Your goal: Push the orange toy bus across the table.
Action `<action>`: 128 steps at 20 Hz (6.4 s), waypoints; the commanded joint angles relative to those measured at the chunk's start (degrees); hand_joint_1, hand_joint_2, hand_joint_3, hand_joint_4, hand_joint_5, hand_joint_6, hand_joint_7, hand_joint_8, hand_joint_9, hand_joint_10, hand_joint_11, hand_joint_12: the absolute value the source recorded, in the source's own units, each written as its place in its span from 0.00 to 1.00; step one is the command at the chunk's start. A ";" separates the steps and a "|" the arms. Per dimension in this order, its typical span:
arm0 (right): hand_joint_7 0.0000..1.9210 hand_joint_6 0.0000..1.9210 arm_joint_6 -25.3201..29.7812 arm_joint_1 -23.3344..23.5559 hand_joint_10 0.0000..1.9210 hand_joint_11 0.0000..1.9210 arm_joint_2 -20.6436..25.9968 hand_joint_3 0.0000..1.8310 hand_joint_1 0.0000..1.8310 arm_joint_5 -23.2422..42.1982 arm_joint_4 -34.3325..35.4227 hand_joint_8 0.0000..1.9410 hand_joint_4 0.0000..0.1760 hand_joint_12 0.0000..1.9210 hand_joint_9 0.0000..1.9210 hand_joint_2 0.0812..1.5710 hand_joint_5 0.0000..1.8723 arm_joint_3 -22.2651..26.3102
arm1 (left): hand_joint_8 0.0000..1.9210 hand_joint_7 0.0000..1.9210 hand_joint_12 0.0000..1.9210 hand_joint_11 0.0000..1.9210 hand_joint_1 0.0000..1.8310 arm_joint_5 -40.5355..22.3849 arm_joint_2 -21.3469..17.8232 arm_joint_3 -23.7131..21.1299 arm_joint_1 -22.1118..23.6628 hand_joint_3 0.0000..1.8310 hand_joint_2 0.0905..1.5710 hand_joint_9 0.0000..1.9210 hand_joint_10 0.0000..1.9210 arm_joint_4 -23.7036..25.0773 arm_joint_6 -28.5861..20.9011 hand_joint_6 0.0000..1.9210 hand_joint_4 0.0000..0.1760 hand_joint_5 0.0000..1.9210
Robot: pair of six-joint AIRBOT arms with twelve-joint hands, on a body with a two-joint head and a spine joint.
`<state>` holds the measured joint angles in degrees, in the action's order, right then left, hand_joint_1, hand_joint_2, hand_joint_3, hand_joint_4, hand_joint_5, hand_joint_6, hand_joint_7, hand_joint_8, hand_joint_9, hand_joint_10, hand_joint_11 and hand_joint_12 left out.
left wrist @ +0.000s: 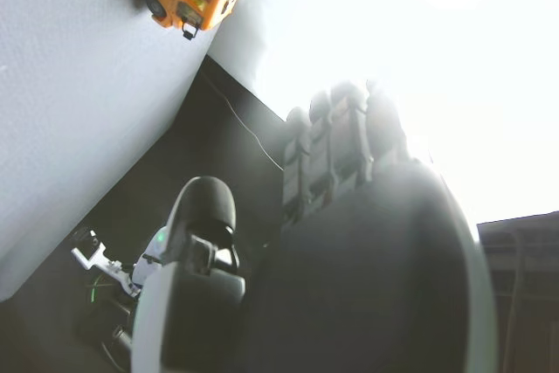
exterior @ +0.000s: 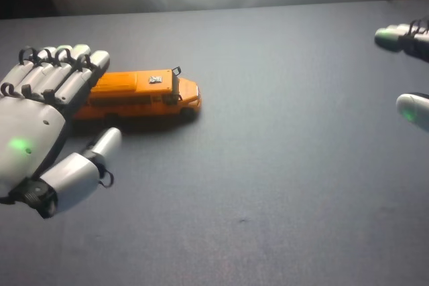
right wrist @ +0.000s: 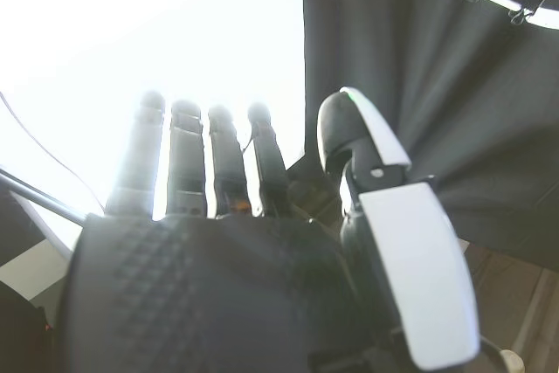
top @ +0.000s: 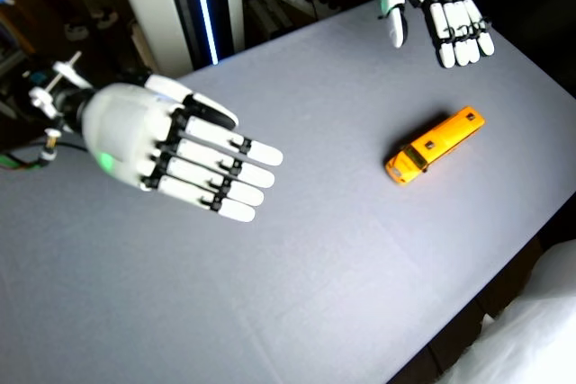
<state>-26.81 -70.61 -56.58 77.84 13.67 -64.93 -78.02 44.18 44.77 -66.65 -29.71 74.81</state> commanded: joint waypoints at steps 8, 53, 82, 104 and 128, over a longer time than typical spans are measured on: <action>0.25 0.00 0.78 -0.05 0.00 0.21 -0.41 0.00 0.39 5.77 -0.32 0.00 0.00 0.03 0.22 0.83 0.28 -0.59 | 0.00 0.01 0.05 0.00 0.02 -6.75 0.75 3.73 0.11 0.01 0.97 0.01 0.00 -8.87 2.27 0.00 0.00 0.01; 0.34 0.01 2.49 0.42 0.00 0.18 -0.15 0.00 0.15 4.31 -3.44 0.00 0.00 0.01 0.24 0.92 0.37 -1.36 | 0.00 0.02 0.01 0.02 0.00 18.84 6.60 16.44 8.03 0.00 0.88 0.02 0.00 -24.81 18.50 0.00 0.00 0.03; 0.35 0.00 2.50 0.17 0.00 0.20 -0.73 0.00 0.14 3.50 -3.98 0.00 0.00 0.01 0.25 0.91 0.38 -1.46 | 0.00 0.01 0.01 0.02 0.00 23.90 14.52 18.97 14.88 0.00 0.85 0.02 0.01 -13.13 15.21 0.01 0.00 0.03; 0.33 0.00 2.67 0.03 0.00 0.19 0.97 0.00 0.20 11.54 -0.50 0.00 0.00 0.01 0.24 0.92 0.36 -0.44 | 0.00 0.02 0.01 0.01 0.00 2.22 7.58 9.87 14.09 0.00 0.82 0.01 0.00 4.32 -2.61 0.01 0.00 0.03; 0.17 0.00 -1.02 0.13 0.00 0.19 4.01 0.01 0.29 23.16 1.12 0.00 0.00 0.01 0.18 0.95 0.15 3.03 | 0.00 0.06 0.02 0.04 0.00 -21.37 2.58 2.36 4.66 0.00 0.91 0.05 0.00 12.24 -10.14 0.00 0.00 0.06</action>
<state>-27.99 -71.00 -52.95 93.76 13.98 -61.87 -92.49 46.87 47.27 -62.43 -19.84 64.79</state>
